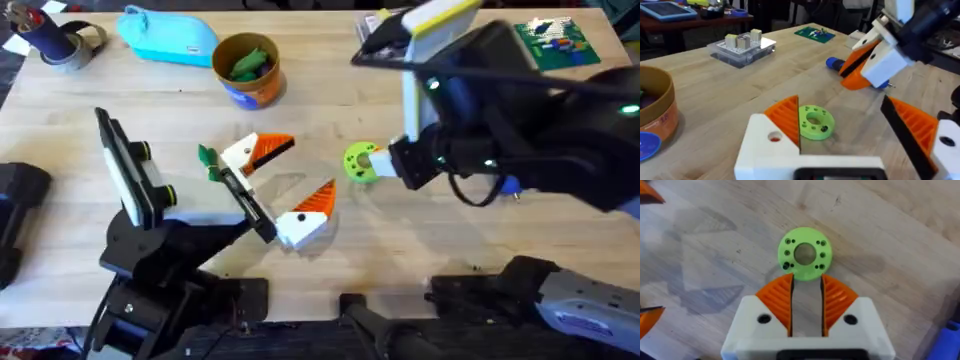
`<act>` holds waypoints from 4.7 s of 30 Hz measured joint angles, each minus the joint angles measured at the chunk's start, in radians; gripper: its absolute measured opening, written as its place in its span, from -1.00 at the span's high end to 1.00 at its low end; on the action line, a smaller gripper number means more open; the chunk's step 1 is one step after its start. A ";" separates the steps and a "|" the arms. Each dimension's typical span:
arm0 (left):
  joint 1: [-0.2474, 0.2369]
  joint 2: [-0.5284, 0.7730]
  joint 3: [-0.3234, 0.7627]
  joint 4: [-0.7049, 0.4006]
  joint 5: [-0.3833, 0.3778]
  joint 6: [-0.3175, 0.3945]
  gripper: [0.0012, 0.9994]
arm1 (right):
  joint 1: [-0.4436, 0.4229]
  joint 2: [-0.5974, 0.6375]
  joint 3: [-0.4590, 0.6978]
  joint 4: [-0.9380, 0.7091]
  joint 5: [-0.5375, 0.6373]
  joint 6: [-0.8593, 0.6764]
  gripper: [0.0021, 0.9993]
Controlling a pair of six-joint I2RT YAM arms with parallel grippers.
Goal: Pick up the gripper from the table and insert it into the empty holder that is missing its gripper. Then pick up a screw, insert it into the mounting hole, and use the screwdriver to tighten it. Finally, clean up the table by picking up the vegetable and placing it into the bucket.
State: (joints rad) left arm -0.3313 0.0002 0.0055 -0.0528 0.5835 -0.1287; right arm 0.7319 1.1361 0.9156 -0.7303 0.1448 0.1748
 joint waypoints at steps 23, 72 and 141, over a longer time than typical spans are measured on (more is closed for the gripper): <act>0.000 0.000 0.000 0.000 0.000 0.000 -0.98 | 0.053 0.245 -0.037 0.143 -0.041 -0.019 0.41; 0.000 0.000 0.000 0.000 0.000 0.000 -0.98 | 0.072 0.352 -0.036 0.180 -0.036 -0.229 0.80; 0.000 0.000 0.000 -0.004 0.151 0.047 -0.98 | 0.256 0.525 0.791 -0.272 -0.279 -0.340 0.99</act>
State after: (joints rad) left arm -0.3313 0.0002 0.0055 -0.0566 0.7340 -0.0818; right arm 0.9880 1.6610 1.7065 -1.0023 -0.1345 -0.1656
